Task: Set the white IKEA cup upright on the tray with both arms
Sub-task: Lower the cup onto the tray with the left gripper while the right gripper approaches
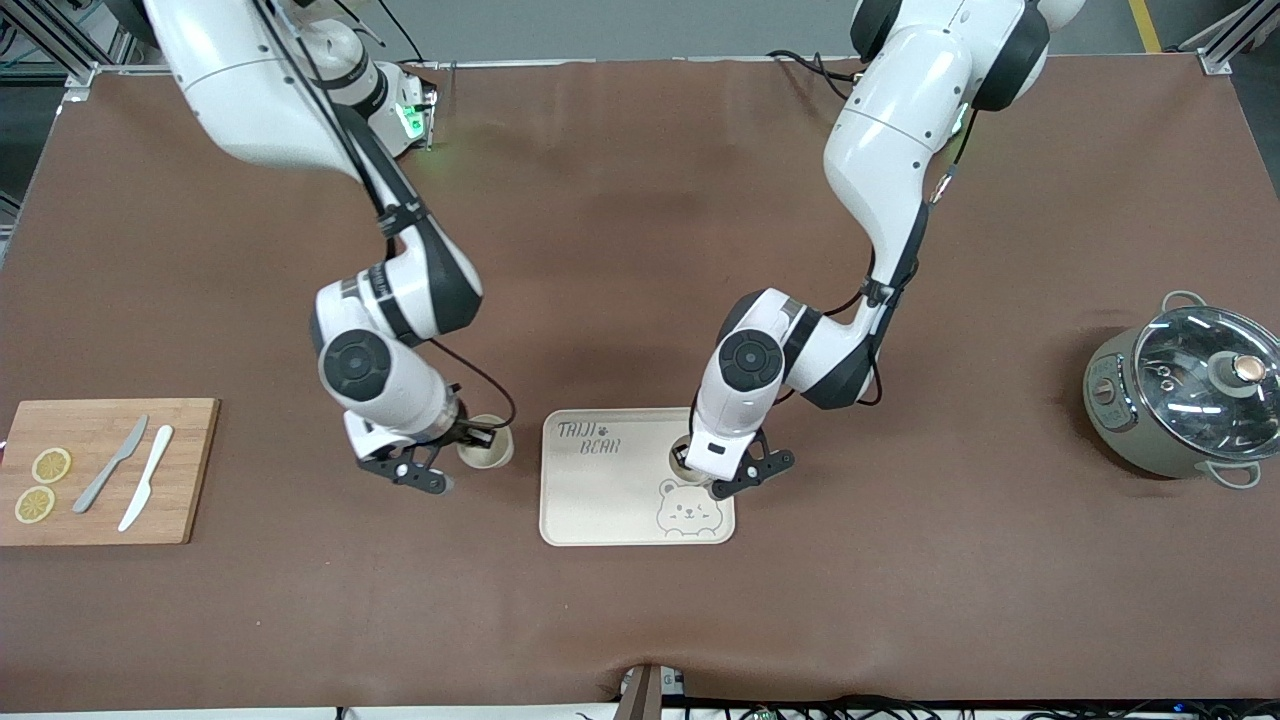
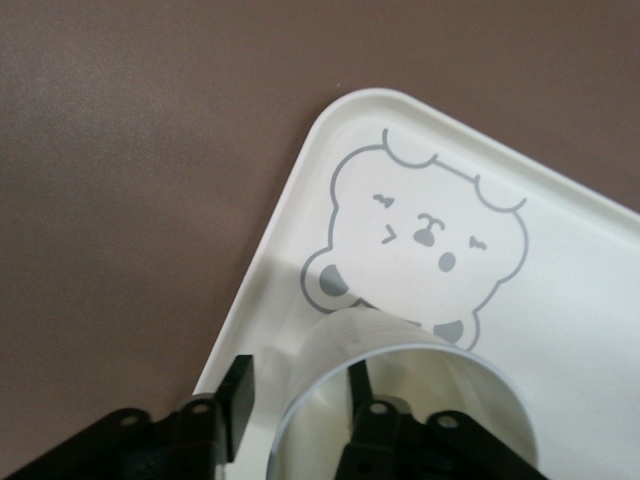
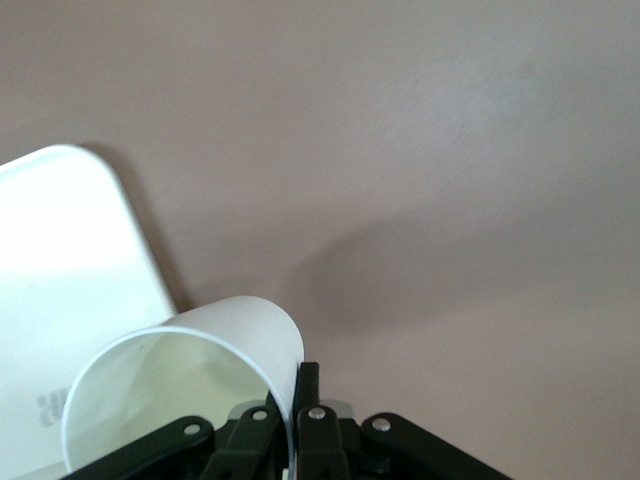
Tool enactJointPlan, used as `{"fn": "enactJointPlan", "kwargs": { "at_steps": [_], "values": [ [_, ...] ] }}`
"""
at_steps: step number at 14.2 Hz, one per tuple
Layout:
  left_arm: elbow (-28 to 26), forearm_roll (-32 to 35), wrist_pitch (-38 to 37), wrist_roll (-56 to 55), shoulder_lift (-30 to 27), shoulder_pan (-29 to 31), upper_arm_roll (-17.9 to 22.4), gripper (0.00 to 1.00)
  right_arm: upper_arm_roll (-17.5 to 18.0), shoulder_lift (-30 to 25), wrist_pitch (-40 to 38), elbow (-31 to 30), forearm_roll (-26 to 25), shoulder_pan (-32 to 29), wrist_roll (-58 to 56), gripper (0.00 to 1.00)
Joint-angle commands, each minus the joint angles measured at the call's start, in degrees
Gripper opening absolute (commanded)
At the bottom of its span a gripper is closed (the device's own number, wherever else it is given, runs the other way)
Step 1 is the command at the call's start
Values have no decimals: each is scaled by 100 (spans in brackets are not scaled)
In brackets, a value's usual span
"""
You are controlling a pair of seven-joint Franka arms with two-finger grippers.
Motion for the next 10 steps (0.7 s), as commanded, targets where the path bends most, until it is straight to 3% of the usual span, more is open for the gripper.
{"fn": "enactJointPlan", "kwargs": {
  "at_steps": [1,10],
  "values": [
    [111,-73,-13,-116,-37,3,32,100,-56,212,29,223,40,260,586,0],
    [111,-135,-1444,480,-1038,617,-56,100,-65,590,846,319,40,647,1212,0]
  ]
}}
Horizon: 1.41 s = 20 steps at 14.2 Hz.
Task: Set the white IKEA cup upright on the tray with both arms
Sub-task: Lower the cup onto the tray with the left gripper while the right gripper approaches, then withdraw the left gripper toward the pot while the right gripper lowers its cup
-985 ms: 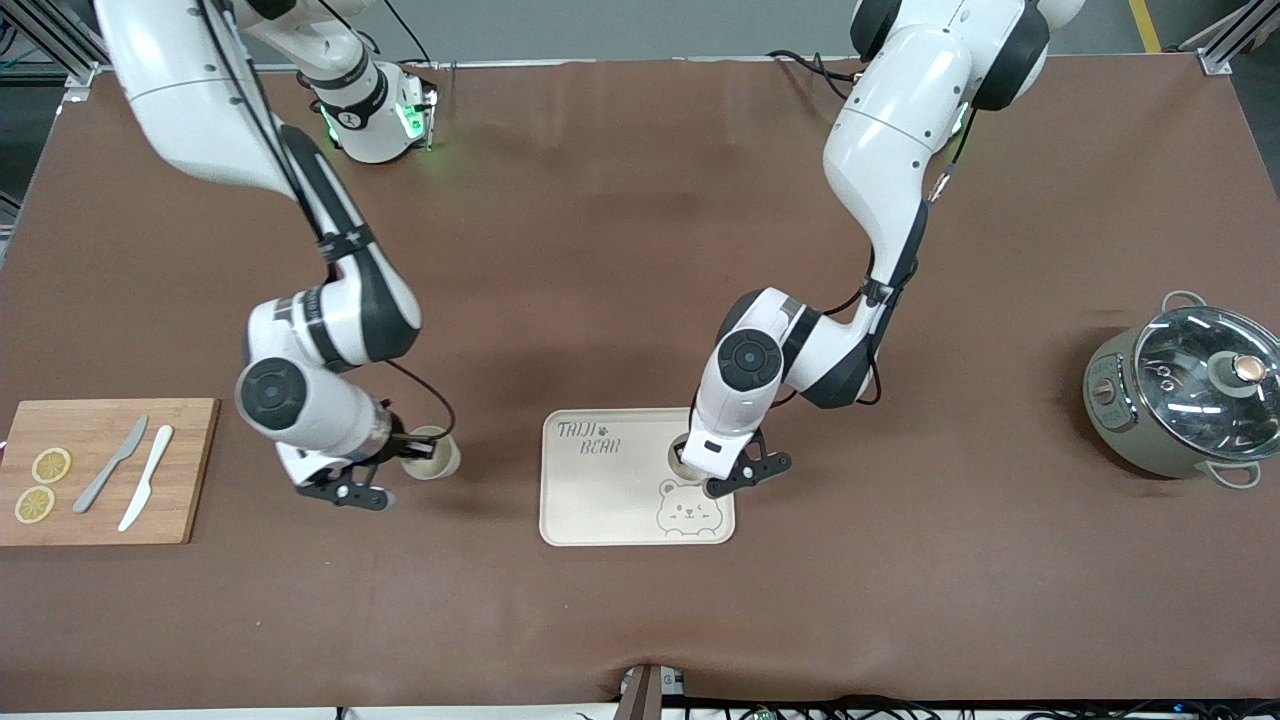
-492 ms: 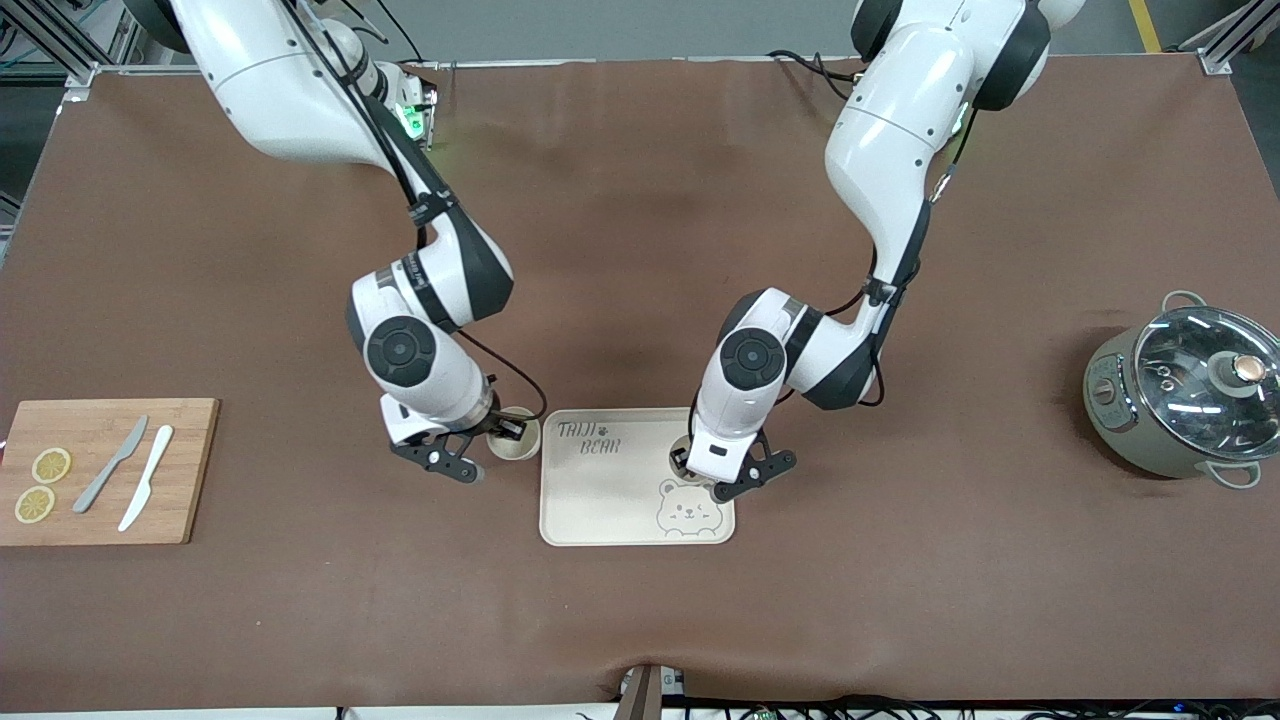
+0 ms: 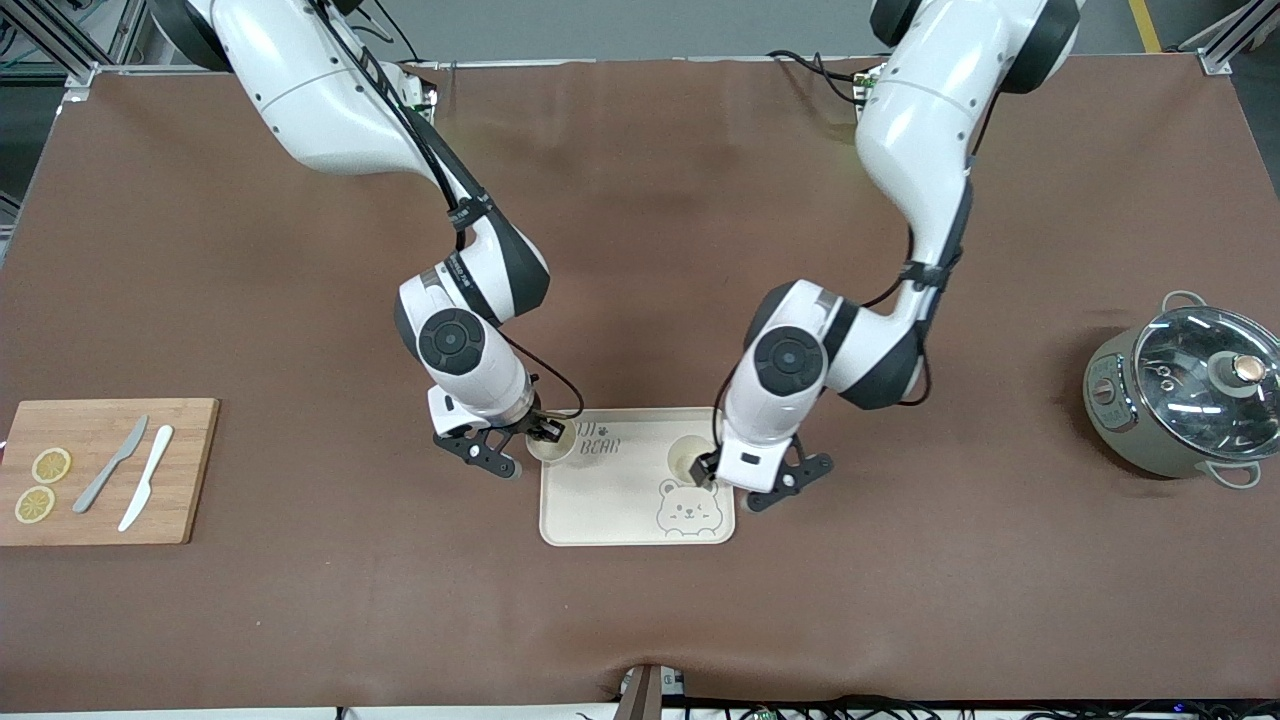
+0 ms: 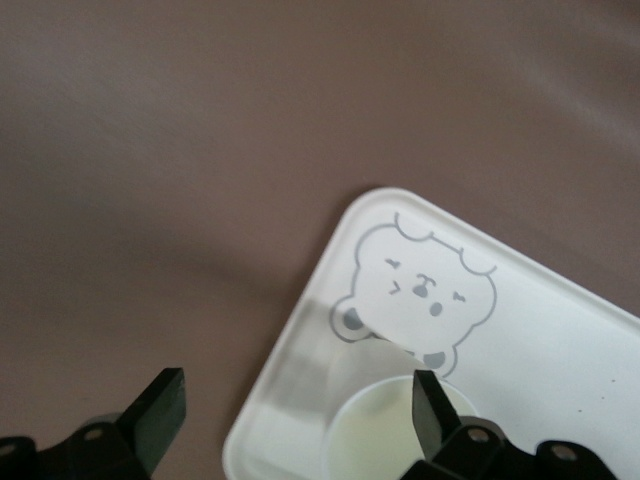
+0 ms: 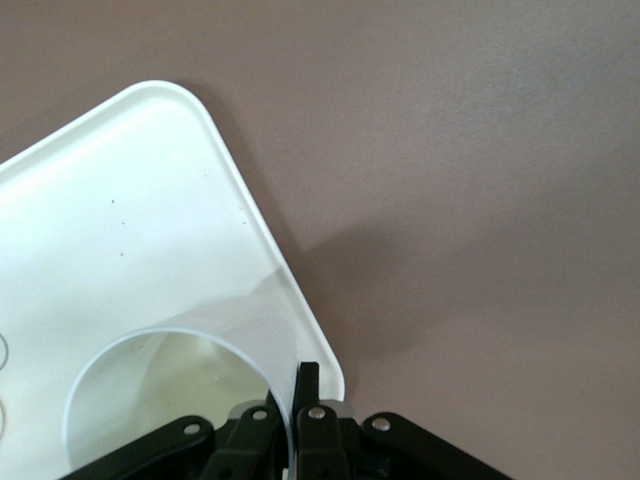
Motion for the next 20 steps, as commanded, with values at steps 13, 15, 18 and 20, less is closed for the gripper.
{"fn": "enactJointPlan", "kwargs": {
  "at_steps": [13,15,18,20],
  "values": [
    [-292,-460,-1523,5214,-1732,2333,45,100,-75,508,489,451,4,331,551,0],
    [-301,-469,-1794,5556,-2118,2606,10,100,-75,508,489,451,13,331,551,0],
    [-301,-460,-2743,6067,-2769,2765,36,100,-84,534,489,460,-4,331,533,0],
    [-344,-460,-3025,6094,-3208,2888,36,100,-93,543,489,460,-22,331,533,0]
  ]
}}
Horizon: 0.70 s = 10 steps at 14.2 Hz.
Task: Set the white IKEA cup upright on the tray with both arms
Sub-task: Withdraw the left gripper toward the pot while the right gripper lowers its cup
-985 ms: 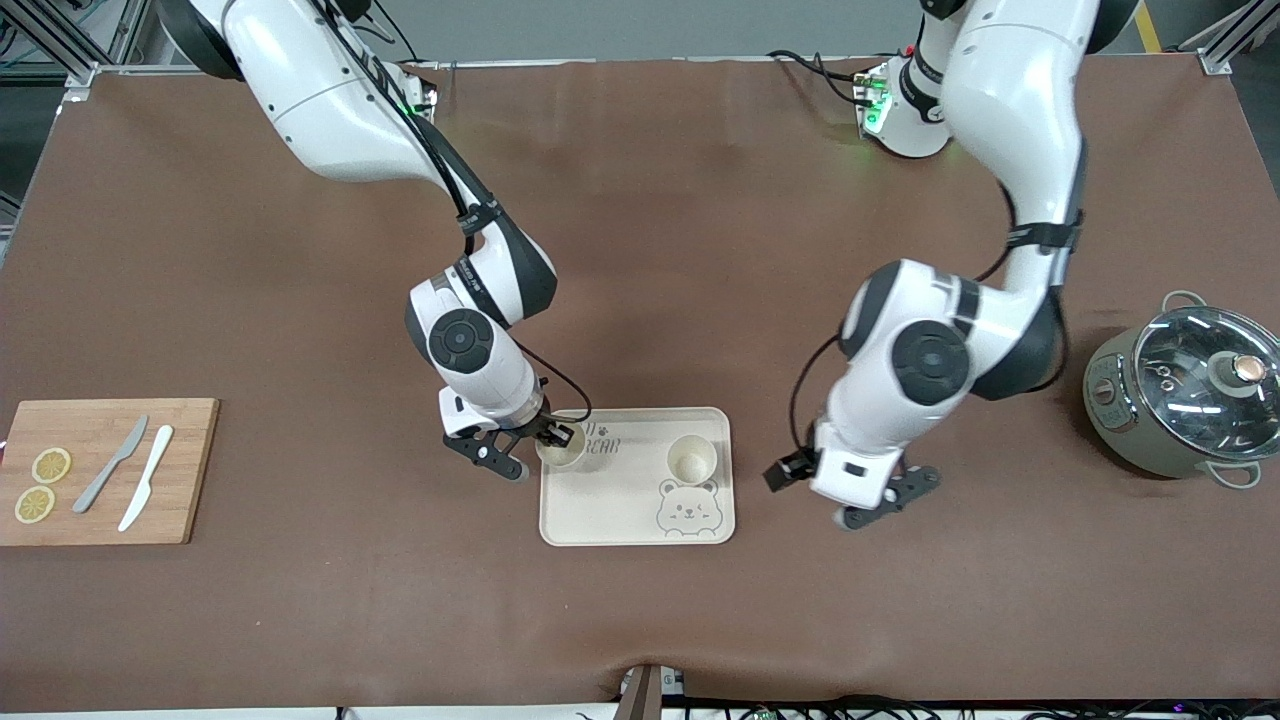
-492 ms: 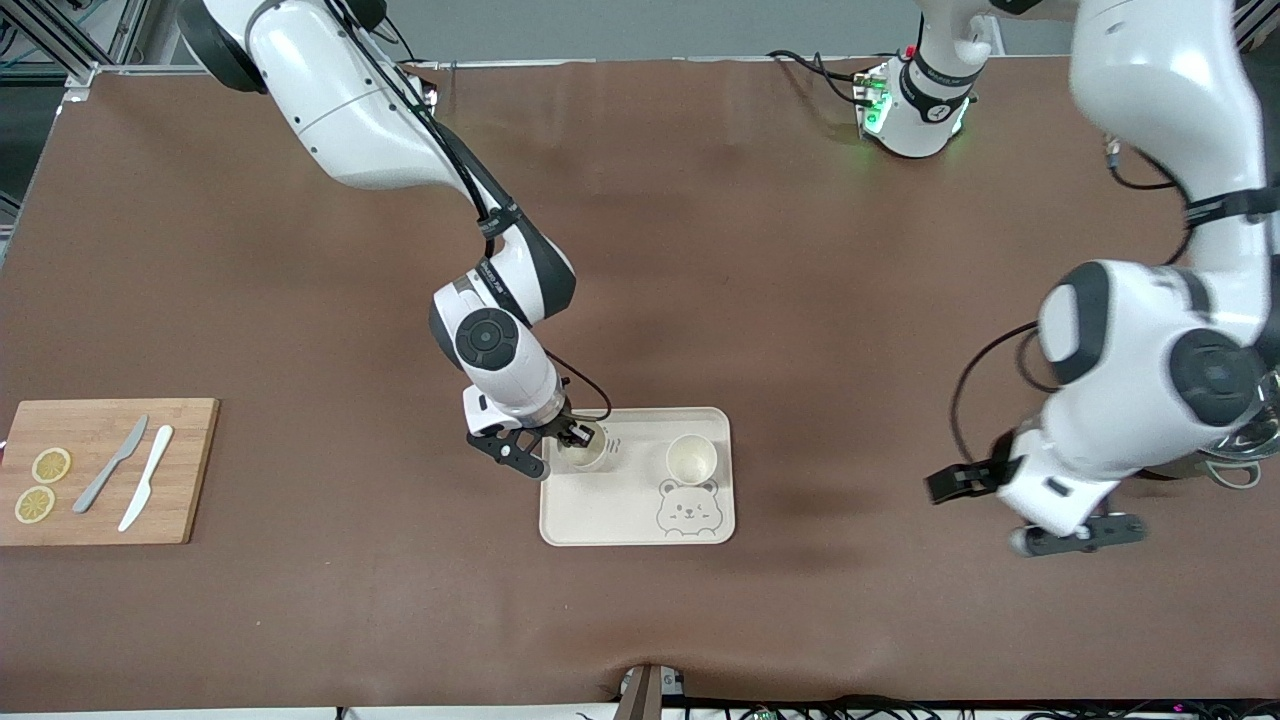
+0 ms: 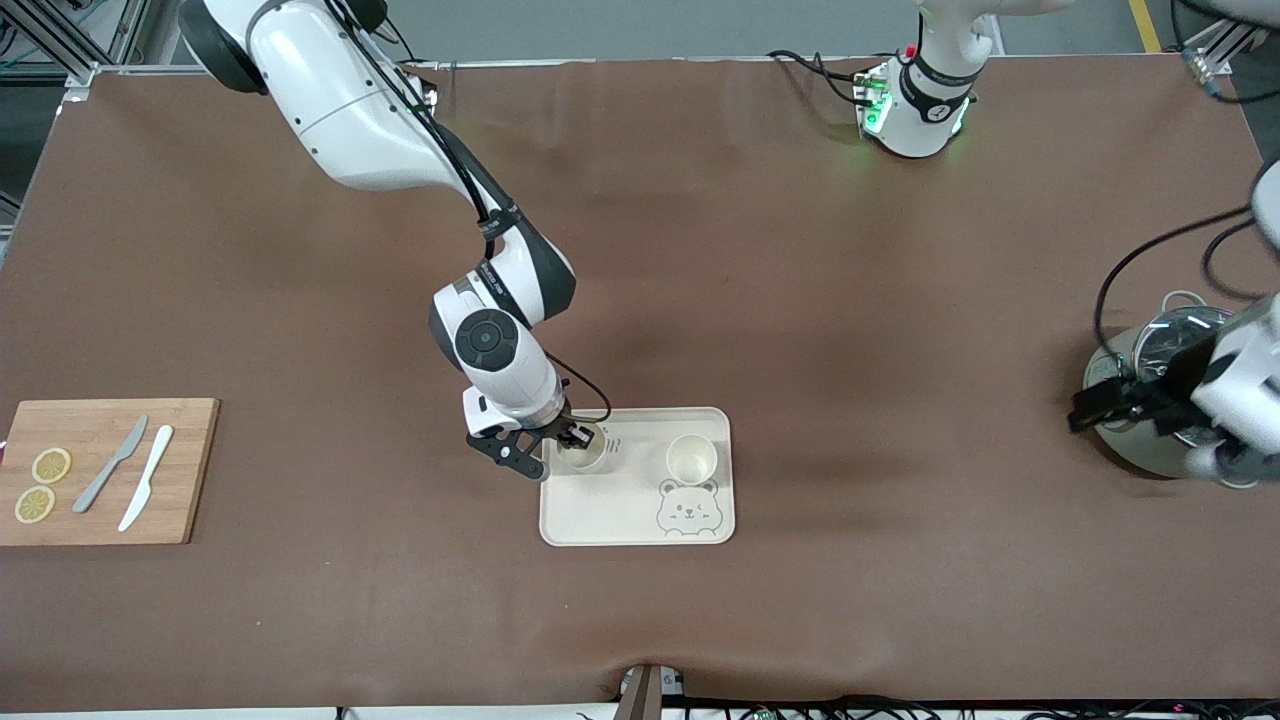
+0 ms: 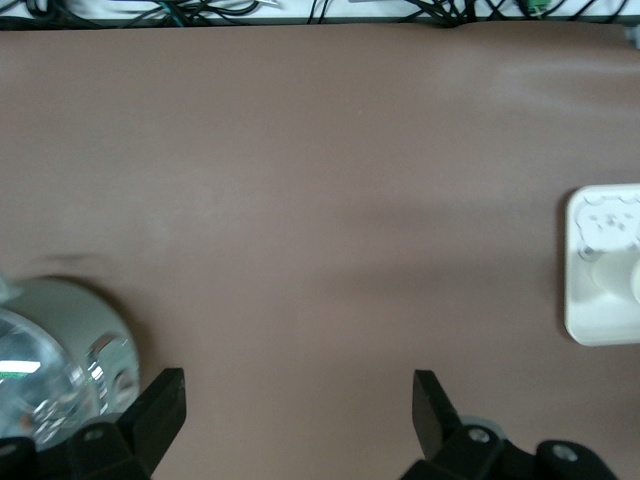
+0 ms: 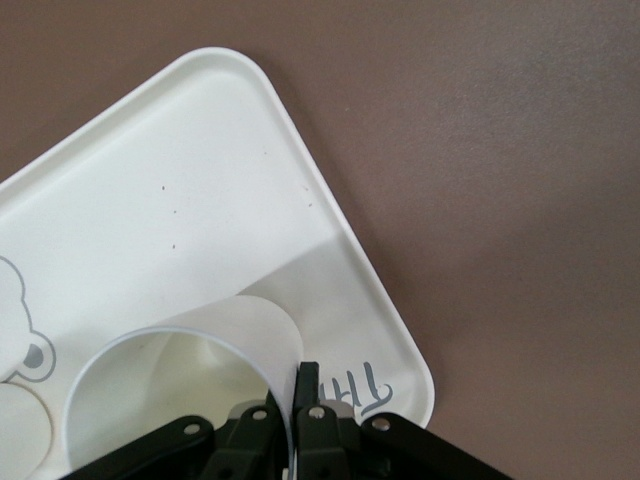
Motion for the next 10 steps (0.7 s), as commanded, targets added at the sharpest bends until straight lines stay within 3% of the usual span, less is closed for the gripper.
{"fn": "enactJointPlan", "kwargs": {
  "at_steps": [1,5,8,9,10],
  "values": [
    [-504,-62,-277,196,-769,105,-22,100,-73,90,-8,154,-27,68,70,0],
    [-1873,17,160,258,-1806,140,-48,100,-82,90,0,189,-27,68,70,0],
    [-2071,8,119,214,-2063,131,-48,100,-82,99,0,189,-36,68,69,0],
    [-2018,17,40,257,-2081,131,-48,100,-82,90,0,189,-36,68,78,19],
    [-2026,26,-144,354,-2142,140,-48,100,-82,99,0,198,-27,60,78,71]
  ]
}}
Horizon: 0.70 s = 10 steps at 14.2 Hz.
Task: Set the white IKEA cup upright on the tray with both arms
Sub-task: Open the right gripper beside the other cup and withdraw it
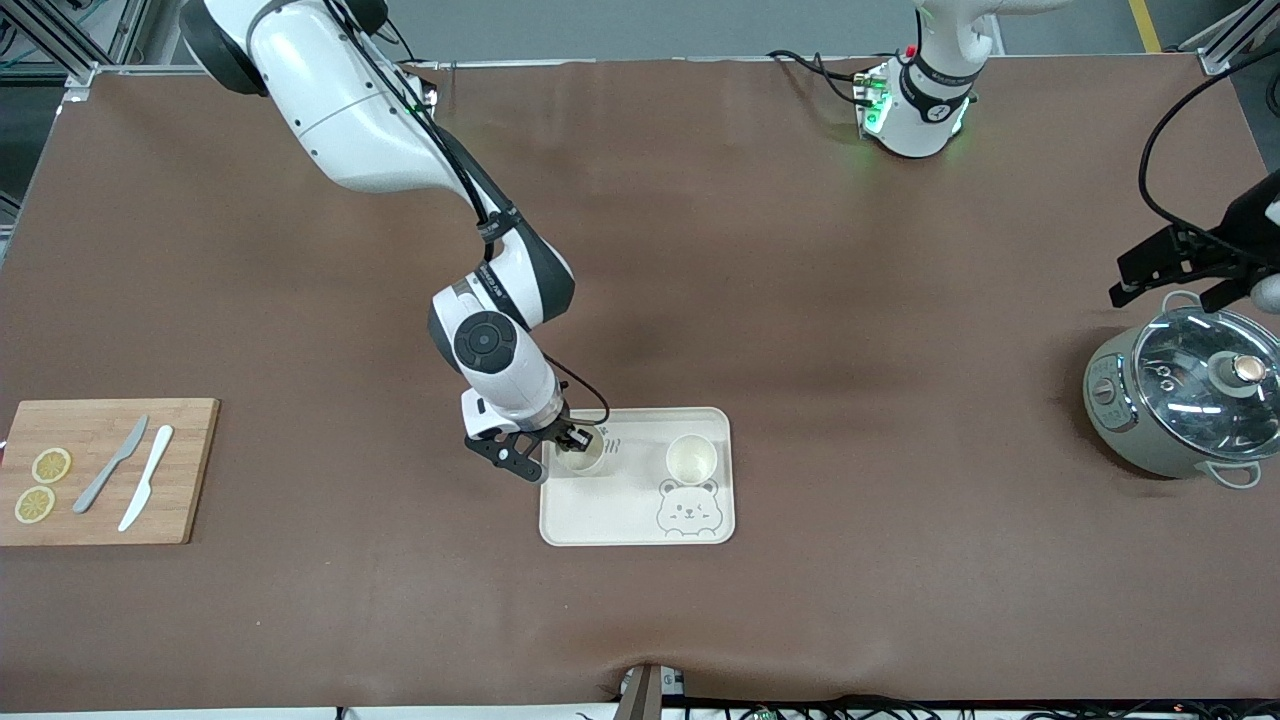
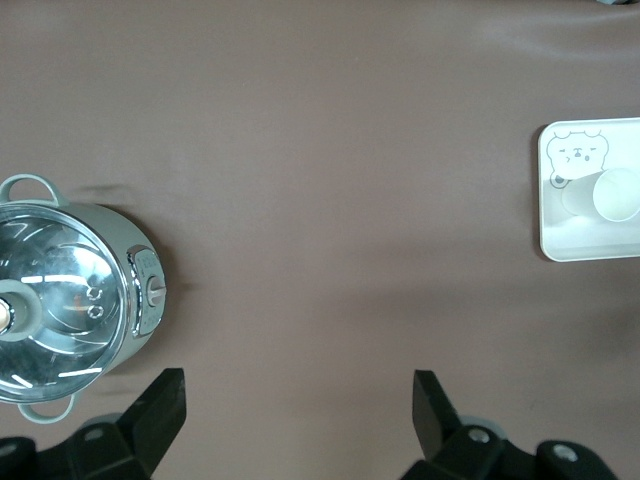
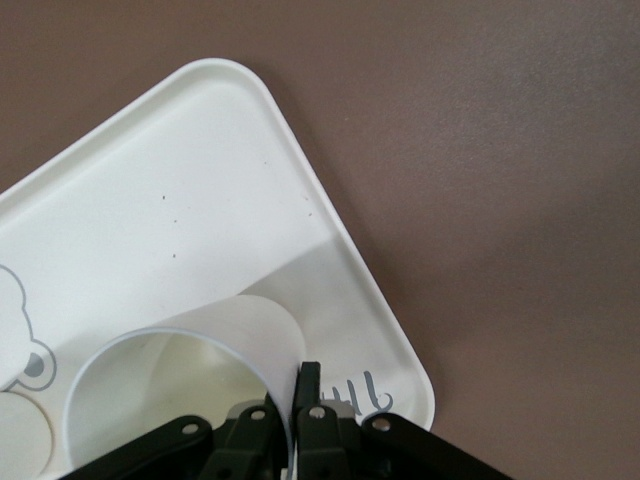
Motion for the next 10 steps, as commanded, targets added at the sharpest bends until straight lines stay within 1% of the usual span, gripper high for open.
{"fn": "enactJointPlan", "kwargs": {
  "at_steps": [1,3,5,7,8,9,10],
  "values": [
    [-207,104,-240,499,-288,46,-15,100,-66,67,-6,187,-30,60,70,100],
    [-181,464,-443,721,-298,37,-14,100,-66,-12,-101,223,-22,59,26,100],
    [-190,518,-452,582,-271,28,-41,100,-57,-161,-303,276,5,42,0,100],
    [-24,518,-391,231,-123,10,-58,100,-49,-572,-943,302,31,-11,-132,100],
    [325,518,-391,160,122,-42,-32,100,-49,-862,-1285,293,48,-19,-307,100],
    [659,518,-460,168,333,-60,-32,100,-49,-1195,-1785,293,66,-37,-561,100],
    [663,527,-531,168,335,-77,-58,100,-49,-1521,-2268,293,92,-168,-963,100]
  ]
}}
